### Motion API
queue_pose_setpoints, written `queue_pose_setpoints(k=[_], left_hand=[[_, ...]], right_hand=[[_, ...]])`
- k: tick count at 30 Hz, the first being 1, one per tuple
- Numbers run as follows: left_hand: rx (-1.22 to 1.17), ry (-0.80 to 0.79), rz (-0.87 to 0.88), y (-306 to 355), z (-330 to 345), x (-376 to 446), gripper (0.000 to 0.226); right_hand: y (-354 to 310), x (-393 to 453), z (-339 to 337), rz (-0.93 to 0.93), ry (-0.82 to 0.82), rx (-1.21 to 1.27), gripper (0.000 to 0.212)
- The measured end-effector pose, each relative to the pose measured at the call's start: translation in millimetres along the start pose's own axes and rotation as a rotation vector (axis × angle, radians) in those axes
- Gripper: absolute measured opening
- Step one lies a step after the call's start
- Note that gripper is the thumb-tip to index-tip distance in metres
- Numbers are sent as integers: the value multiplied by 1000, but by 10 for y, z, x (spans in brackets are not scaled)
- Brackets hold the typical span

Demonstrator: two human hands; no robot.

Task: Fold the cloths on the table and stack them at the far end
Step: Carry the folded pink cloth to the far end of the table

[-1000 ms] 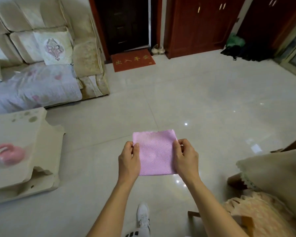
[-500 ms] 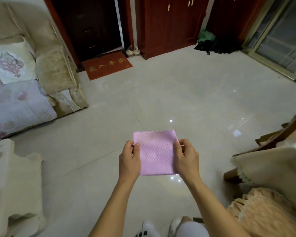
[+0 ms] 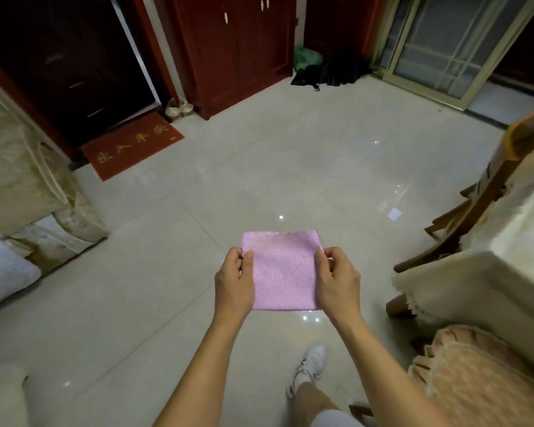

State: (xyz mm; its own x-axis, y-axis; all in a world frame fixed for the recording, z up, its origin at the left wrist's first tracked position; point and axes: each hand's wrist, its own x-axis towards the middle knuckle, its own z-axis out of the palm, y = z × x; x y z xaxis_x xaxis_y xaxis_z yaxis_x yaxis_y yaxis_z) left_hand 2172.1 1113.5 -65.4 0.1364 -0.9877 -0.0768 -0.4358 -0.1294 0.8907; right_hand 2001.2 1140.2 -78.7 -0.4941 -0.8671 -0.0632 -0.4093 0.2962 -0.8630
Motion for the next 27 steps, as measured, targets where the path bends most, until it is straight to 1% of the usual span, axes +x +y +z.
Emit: queue_pose_setpoints(k=[12, 17, 21, 27], left_hand=[[12, -171, 85, 871, 1479, 1300, 34], [20, -248, 130, 1161, 1931, 1573, 37], [21, -295, 162, 1385, 2253, 1740, 37], [13, -358, 197, 1566, 2662, 2105, 36]], right_hand=[[211, 1756, -612, 101, 171, 29, 23], [304, 2145, -869, 145, 242, 30, 22], [338, 2425, -1075, 180, 257, 40, 23], [410, 2857, -1201, 197, 325, 10, 18]])
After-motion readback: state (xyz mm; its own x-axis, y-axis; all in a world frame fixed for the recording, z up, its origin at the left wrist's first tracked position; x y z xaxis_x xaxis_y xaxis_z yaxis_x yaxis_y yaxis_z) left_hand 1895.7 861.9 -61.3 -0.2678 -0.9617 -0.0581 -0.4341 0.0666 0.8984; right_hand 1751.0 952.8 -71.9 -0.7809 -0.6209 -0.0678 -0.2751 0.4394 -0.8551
